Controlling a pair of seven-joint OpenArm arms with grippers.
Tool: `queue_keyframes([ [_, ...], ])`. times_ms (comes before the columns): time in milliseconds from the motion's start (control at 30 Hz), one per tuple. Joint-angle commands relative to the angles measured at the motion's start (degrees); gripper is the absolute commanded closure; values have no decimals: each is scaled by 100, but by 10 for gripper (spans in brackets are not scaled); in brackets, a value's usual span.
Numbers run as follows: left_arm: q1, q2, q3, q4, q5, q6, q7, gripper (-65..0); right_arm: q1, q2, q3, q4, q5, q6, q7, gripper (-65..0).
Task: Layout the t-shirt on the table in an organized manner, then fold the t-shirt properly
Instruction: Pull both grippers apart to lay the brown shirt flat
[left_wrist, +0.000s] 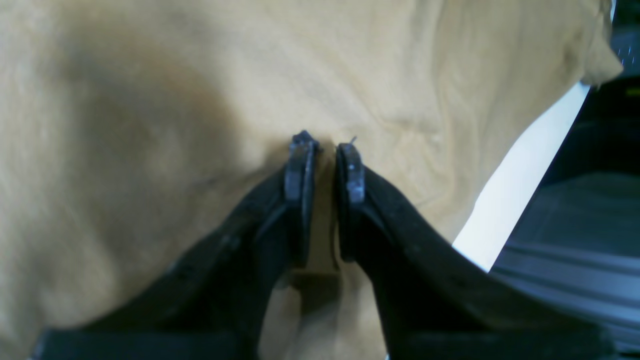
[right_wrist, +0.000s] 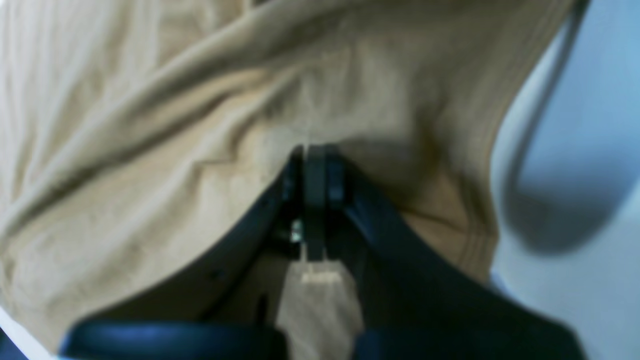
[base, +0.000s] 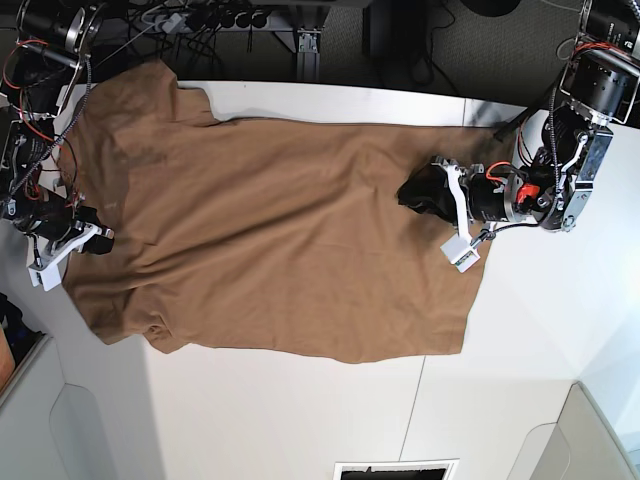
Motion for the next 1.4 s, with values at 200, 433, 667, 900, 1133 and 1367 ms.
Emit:
queue_keyframes([
  [200,-601,-149,-13,11,-33,101,446,-201,68,315,109,938,562,2,-501,0],
  [433,-638,-472,-33,201,-387,101,522,-207,-1021,809,328,2000,1058,2,-682,0],
  [667,-608,-531,-400,212,-640,101,608,-295,-2378,804,1325,2771,1394,7,-898,0],
  [900,-573,-533,-1731,212,-898,101,634,-295,-3263,780,1676,2776,1611,15,-1088,-222],
  [1133,-177,-564,-1921,212,-1108,101,824,-298,-3786,579,1626,2776,1956,153,-1154,-229],
  [1367,599,-560,-2448,212,-1113,101,608,-302,-3917,374,1526,2769,1934,153,-1172,-229],
])
